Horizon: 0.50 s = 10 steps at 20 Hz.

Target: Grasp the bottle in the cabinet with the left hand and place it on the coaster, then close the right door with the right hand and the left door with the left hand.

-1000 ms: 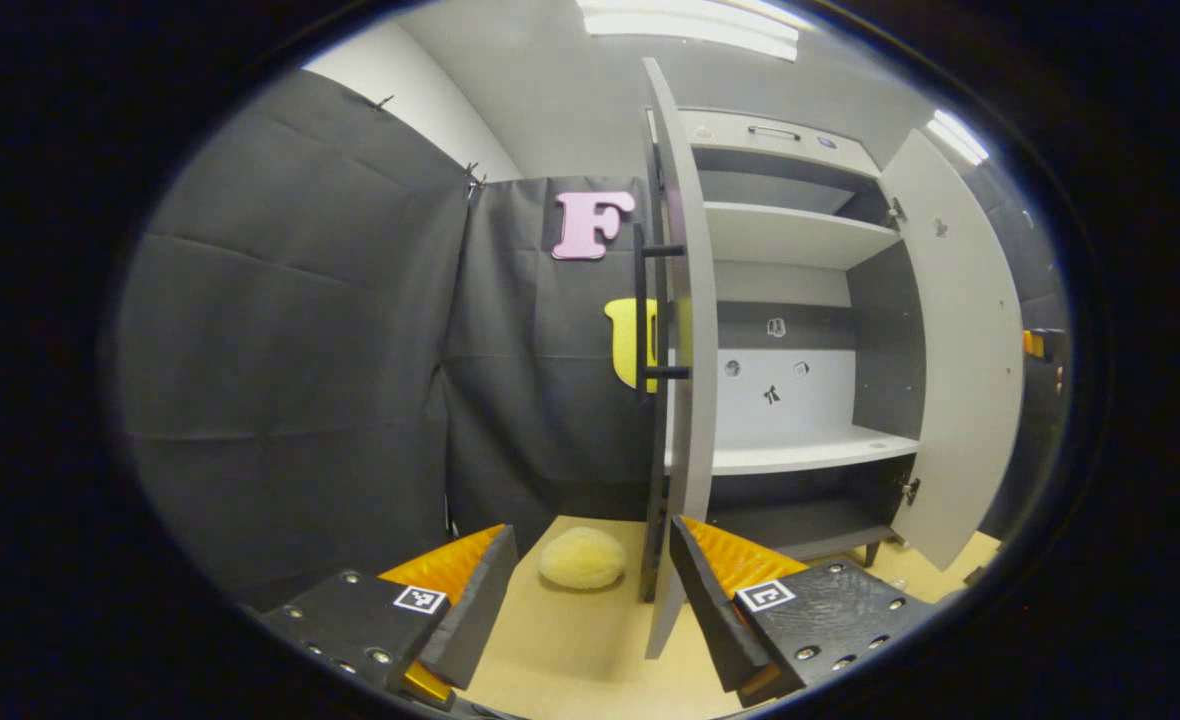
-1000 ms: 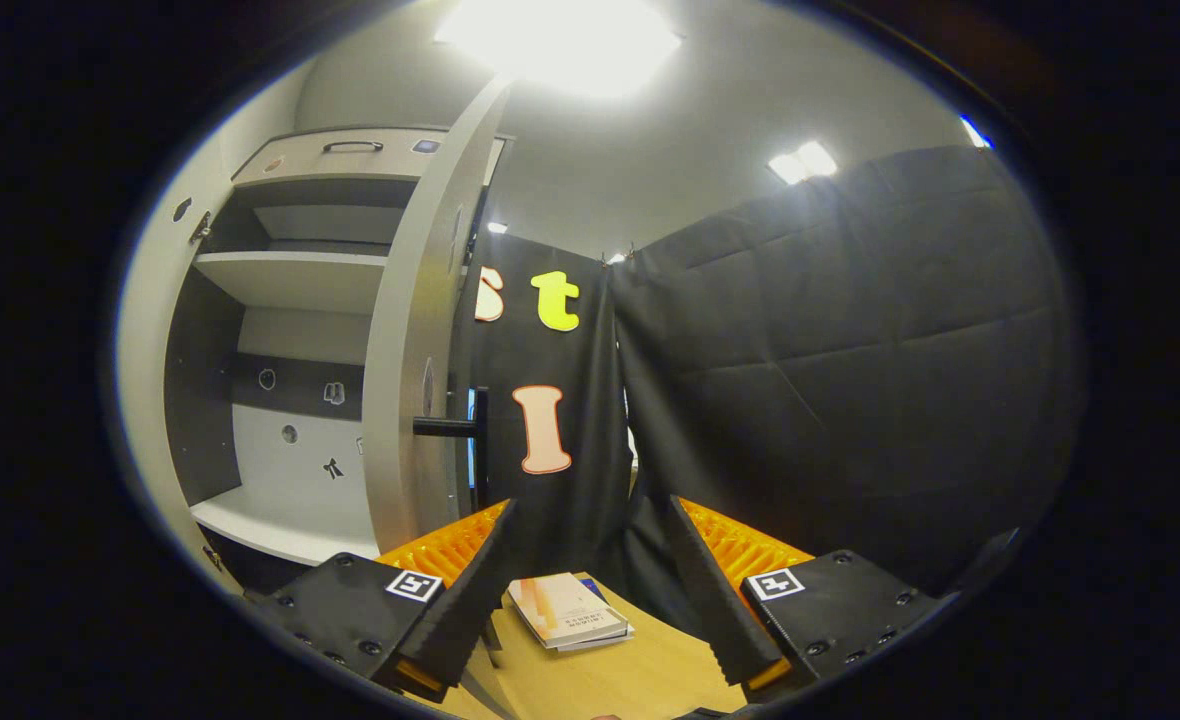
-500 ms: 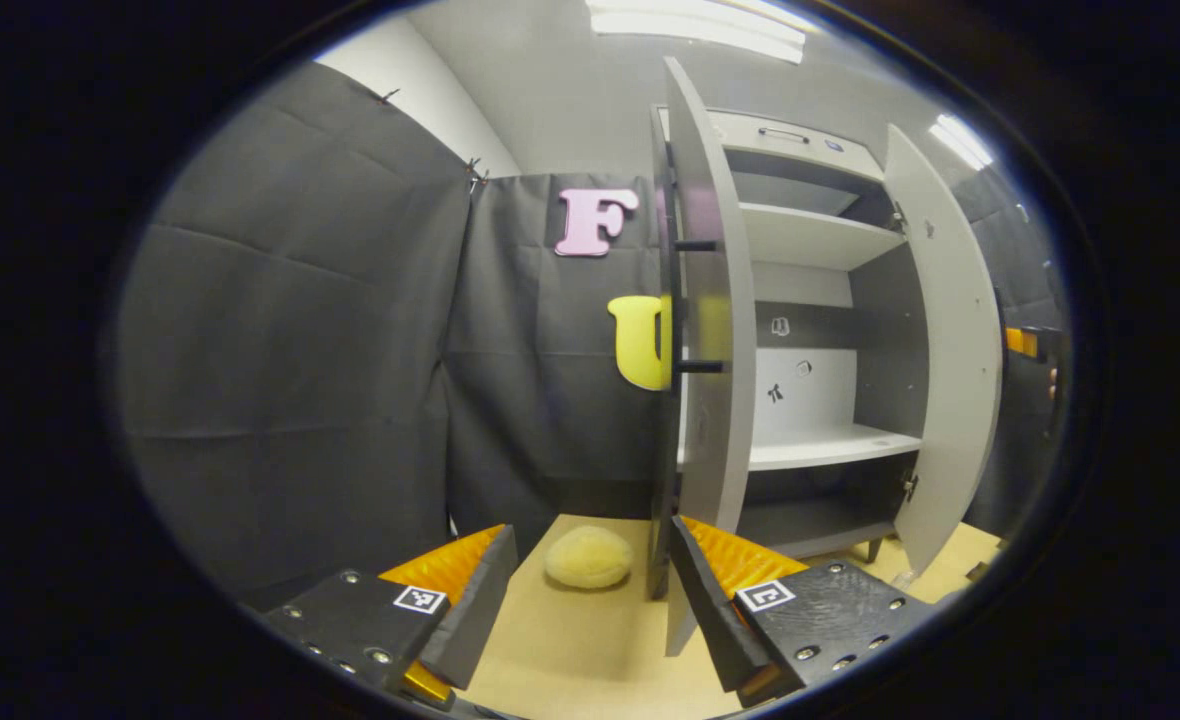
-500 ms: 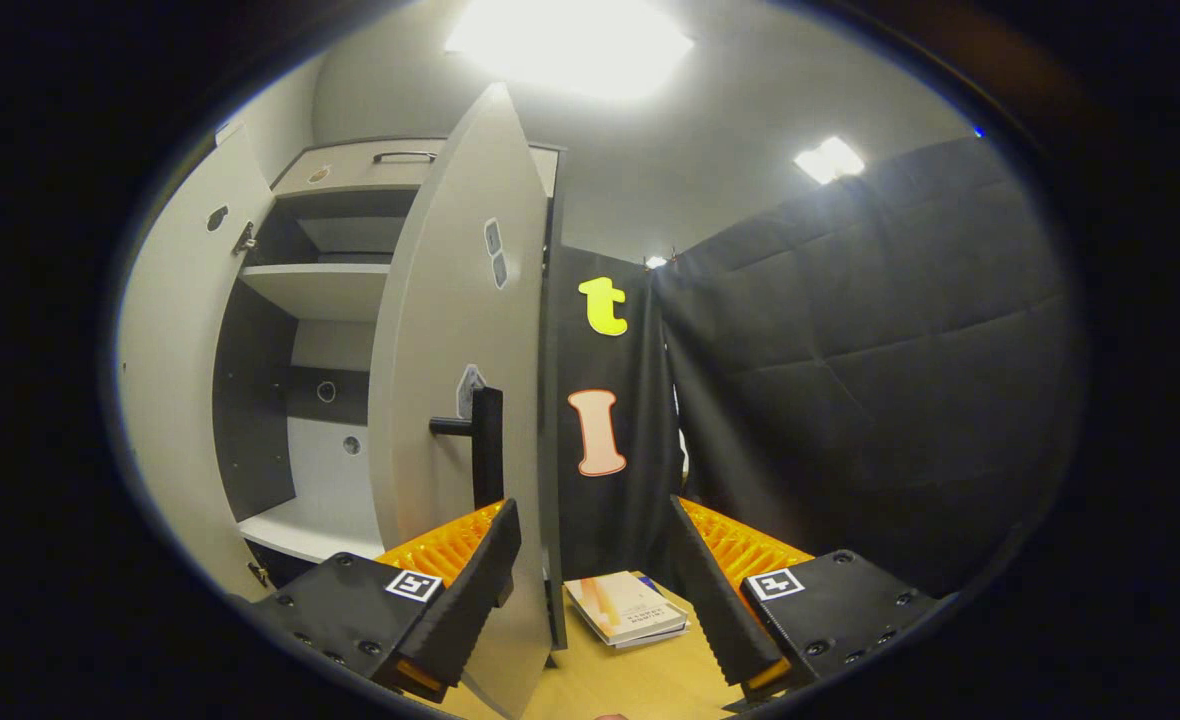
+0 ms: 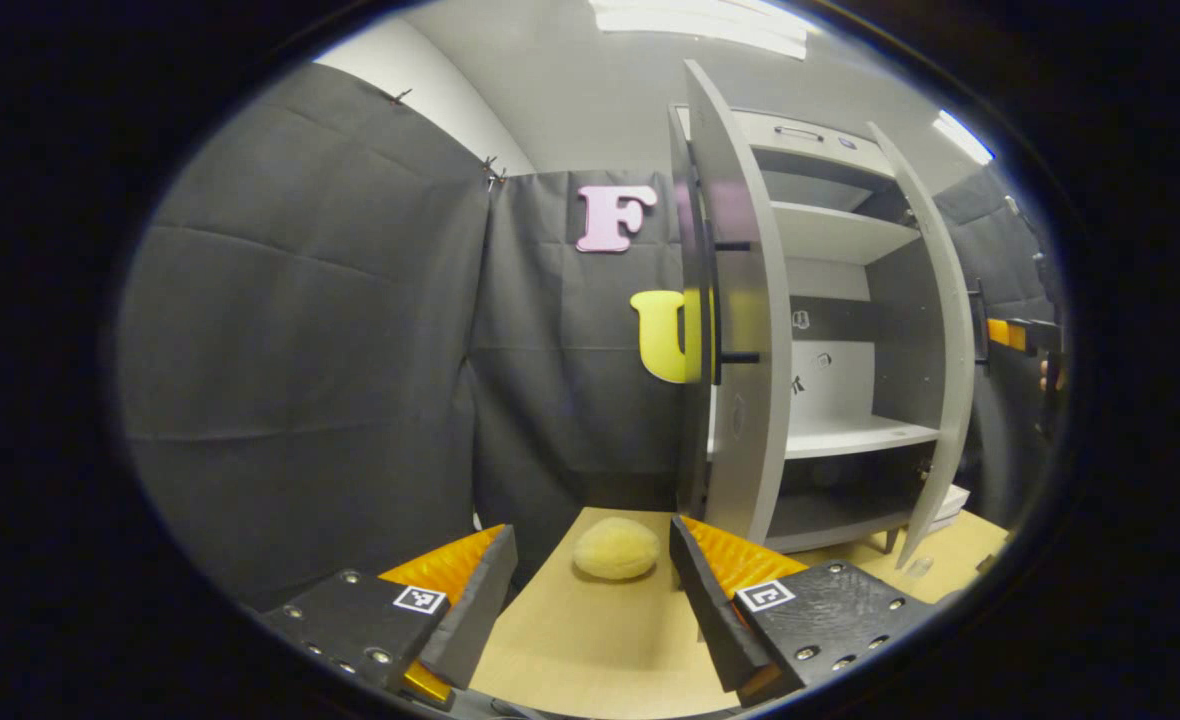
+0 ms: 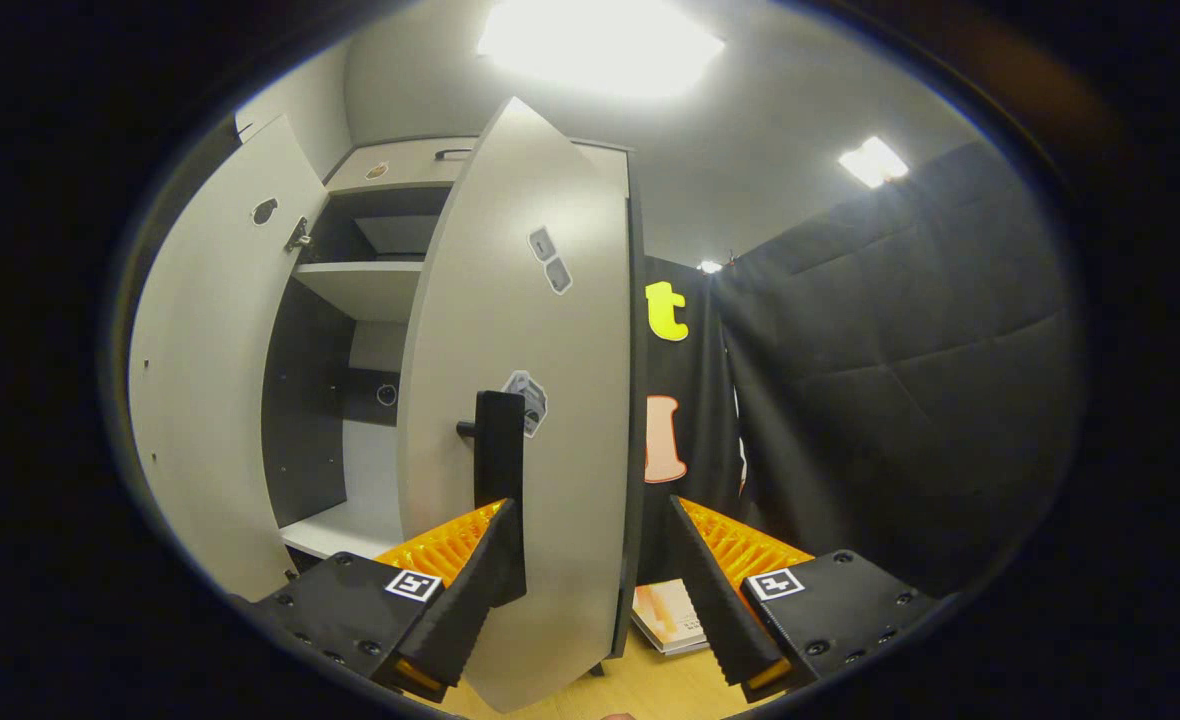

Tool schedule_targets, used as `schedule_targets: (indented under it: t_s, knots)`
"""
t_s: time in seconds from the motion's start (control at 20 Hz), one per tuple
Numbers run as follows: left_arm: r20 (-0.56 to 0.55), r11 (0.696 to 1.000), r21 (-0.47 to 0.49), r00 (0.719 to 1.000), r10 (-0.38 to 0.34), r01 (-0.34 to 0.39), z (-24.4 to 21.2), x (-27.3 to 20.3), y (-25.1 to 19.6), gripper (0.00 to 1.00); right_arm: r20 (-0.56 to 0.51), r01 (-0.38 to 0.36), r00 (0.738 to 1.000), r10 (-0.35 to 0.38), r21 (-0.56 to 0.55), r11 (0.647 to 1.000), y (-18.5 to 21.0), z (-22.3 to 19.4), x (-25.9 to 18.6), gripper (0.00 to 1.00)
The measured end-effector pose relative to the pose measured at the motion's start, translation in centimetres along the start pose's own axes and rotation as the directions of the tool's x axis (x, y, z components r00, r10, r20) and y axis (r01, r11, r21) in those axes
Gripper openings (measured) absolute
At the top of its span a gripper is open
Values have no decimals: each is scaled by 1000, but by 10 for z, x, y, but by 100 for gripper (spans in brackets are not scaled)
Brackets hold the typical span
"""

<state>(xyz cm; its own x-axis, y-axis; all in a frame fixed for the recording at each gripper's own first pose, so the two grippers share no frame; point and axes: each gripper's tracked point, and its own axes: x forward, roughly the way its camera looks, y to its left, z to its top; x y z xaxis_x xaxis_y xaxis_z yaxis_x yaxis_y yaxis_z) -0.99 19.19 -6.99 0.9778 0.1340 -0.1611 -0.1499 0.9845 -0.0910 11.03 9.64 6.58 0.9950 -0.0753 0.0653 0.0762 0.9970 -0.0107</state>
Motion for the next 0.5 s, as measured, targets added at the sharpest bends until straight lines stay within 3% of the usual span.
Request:
schedule_targets:
  t_s: [0.35,0.5]
  knots:
    - [-2,1000,2,1000,6,-6,10,7,4,91,2,-1,1000,1,2,1000,3,0,-1,92]
    - [4,1000,-4,1000,-9,9,28,26,2,91,-23,-4,1000,4,4,1000,-3,-13,-13,95]
